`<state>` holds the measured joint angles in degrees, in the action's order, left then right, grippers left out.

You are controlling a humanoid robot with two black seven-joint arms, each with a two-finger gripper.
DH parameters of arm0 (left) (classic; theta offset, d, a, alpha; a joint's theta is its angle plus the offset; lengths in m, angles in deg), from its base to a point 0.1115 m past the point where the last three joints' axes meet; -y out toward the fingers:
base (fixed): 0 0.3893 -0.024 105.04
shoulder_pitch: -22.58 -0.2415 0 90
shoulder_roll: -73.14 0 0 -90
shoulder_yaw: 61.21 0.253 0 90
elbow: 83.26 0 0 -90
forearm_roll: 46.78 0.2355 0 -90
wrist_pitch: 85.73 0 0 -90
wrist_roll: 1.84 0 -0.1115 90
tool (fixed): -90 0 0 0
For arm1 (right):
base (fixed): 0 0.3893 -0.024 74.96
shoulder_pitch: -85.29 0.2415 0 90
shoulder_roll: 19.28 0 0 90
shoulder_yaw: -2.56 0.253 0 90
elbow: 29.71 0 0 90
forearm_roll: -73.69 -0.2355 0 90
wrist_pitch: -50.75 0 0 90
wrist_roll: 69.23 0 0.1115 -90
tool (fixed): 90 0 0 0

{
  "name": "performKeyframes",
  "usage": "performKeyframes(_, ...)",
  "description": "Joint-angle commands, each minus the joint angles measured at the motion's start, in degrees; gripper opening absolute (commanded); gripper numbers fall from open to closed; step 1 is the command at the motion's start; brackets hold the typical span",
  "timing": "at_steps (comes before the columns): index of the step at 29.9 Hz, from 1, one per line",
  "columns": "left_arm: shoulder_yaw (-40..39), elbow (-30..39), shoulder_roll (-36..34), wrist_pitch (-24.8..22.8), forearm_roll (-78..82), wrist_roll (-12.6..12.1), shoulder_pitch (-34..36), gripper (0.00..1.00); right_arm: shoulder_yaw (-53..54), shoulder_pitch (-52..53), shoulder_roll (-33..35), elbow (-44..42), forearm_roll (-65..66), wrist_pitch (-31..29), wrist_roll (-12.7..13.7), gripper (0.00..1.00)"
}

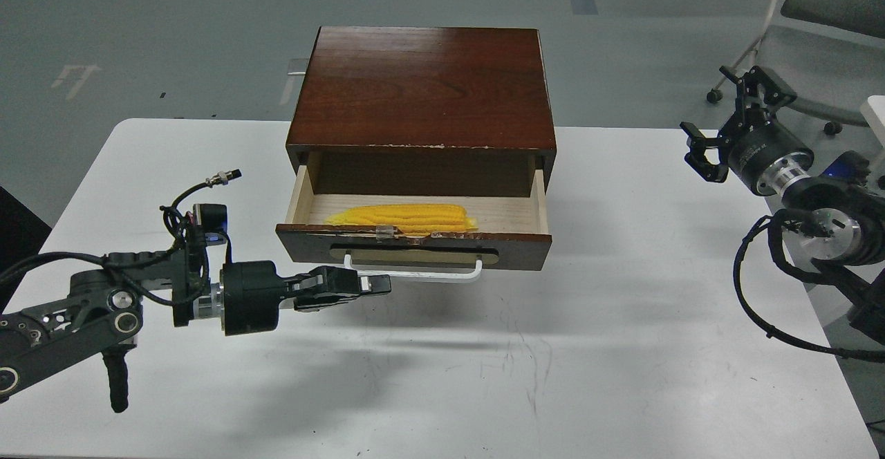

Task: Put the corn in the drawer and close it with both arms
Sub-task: 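Position the left gripper against the drawer front near the handle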

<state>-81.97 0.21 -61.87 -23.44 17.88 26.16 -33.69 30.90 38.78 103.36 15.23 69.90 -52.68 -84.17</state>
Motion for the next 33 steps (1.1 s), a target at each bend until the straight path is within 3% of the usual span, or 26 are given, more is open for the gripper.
performKeyframes(1, 0.0, -0.3, 0.1, -0.3, -0.2, 0.0, 1.2, 0.03, 0.0, -0.1, 0.1, 0.1, 0.2, 1.0, 0.0, 0.95)
performKeyframes(22, 0.5, 2.5, 0.3, -0.3, 2.2, 0.0, 1.2, 0.04, -0.1, -0.4, 0.7, 0.2, 0.3, 1.0, 0.0, 0.95)
performKeyframes(33, 0.8, 0.7, 1.4, -0.3, 3.7, 0.0, 0.6, 0.07, -0.1, -0.9, 0.8, 0.1, 0.3, 1.0, 0.0, 0.95)
